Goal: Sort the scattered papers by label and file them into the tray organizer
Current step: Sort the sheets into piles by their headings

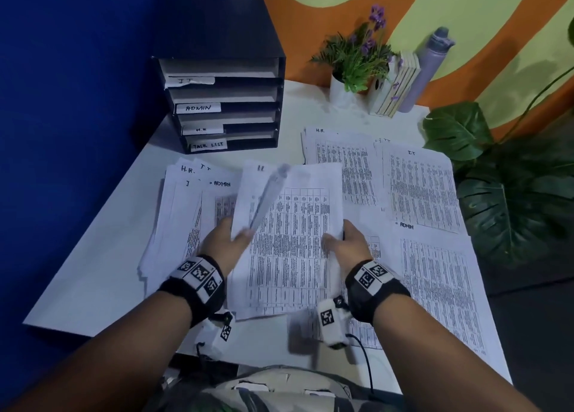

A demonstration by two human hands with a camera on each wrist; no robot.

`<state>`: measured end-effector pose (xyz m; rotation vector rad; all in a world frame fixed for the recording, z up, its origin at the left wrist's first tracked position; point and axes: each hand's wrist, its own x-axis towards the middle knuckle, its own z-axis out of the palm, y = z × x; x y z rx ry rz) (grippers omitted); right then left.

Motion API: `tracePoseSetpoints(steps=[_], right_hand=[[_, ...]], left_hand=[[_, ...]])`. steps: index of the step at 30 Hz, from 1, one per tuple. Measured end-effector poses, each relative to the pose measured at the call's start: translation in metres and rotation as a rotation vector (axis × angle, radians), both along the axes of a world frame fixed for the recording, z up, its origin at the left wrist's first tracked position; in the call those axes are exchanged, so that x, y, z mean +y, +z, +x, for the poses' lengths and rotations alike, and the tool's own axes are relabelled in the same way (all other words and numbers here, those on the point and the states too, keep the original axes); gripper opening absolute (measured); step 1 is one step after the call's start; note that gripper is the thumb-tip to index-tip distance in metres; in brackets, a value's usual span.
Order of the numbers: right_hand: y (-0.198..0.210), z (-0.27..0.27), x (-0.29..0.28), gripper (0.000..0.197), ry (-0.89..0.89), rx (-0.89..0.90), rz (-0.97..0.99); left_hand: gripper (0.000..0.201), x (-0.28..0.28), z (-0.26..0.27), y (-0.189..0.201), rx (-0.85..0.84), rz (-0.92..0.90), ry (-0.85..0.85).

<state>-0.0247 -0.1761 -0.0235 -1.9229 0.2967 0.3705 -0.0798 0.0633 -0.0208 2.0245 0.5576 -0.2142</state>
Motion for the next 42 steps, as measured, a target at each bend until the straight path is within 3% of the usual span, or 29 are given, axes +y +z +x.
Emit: tracePoseSetpoints(steps=[3, 8, 11, 15, 18, 20, 21, 23, 24, 28, 32, 35, 39, 40, 42], right_hand=[[0.004, 0.005, 0.001, 0.012, 0.018, -0.050, -0.015], [0.005, 0.012, 0.010, 0.011, -0.014, -0.068, 0.072], [0.005, 0.016, 0.012, 0.030, 0.011, -0.068, 0.113], [0.004, 0.011, 0.013, 0.055, 0.154, 0.030, 0.159], [0.007, 0.014, 0.012, 0.041, 0.019, -0.087, 0.091], [0.008, 0.028, 0.007, 0.026, -0.103, -0.160, 0.025], [0.007, 0.038, 0.001, 0.020, -0.164, -0.173, 0.013], [0.003, 0.061, -0.012, 0.020, -0.277, -0.166, 0.016], [0.002, 0.073, -0.019, 0.024, -0.318, -0.162, 0.007], [-0.001, 0.115, -0.046, 0.034, -0.415, -0.143, -0.049], [-0.013, 0.142, -0.061, 0.039, -0.478, -0.144, -0.141], [-0.020, 0.150, -0.069, 0.041, -0.442, -0.132, -0.231], [-0.017, 0.149, -0.063, 0.040, -0.254, -0.109, -0.583], [-0.015, 0.144, -0.057, 0.039, -0.209, -0.136, -0.618], [-0.011, 0.132, -0.039, 0.034, -0.106, -0.229, -0.503]], left_hand=[[0.045, 0.000, 0.008, 0.003, -0.027, -0.096, 0.100], [0.039, -0.002, 0.012, 0.010, -0.027, -0.042, 0.017], [0.037, 0.002, 0.018, 0.010, -0.071, 0.010, 0.095], [0.039, 0.009, 0.028, 0.017, -0.182, -0.092, 0.326], [0.039, 0.013, 0.034, 0.010, -0.200, -0.150, 0.332], [0.051, 0.019, 0.035, -0.002, -0.088, -0.028, 0.261], [0.059, 0.023, 0.033, -0.009, 0.011, 0.131, 0.182], [0.076, 0.030, 0.026, -0.024, 0.199, 0.446, 0.053], [0.085, 0.032, 0.021, -0.030, 0.272, 0.509, 0.034], [0.110, 0.031, 0.010, -0.044, 0.395, 0.537, 0.047], [0.116, 0.033, 0.009, -0.044, 0.391, 0.583, 0.028], [0.118, 0.035, 0.008, -0.044, 0.356, 0.567, 0.055], [0.123, 0.037, 0.006, -0.044, 0.262, 0.393, 0.143], [0.120, 0.039, 0.006, -0.043, 0.251, 0.344, 0.174], [0.101, 0.044, 0.004, -0.044, 0.245, 0.295, 0.218]])
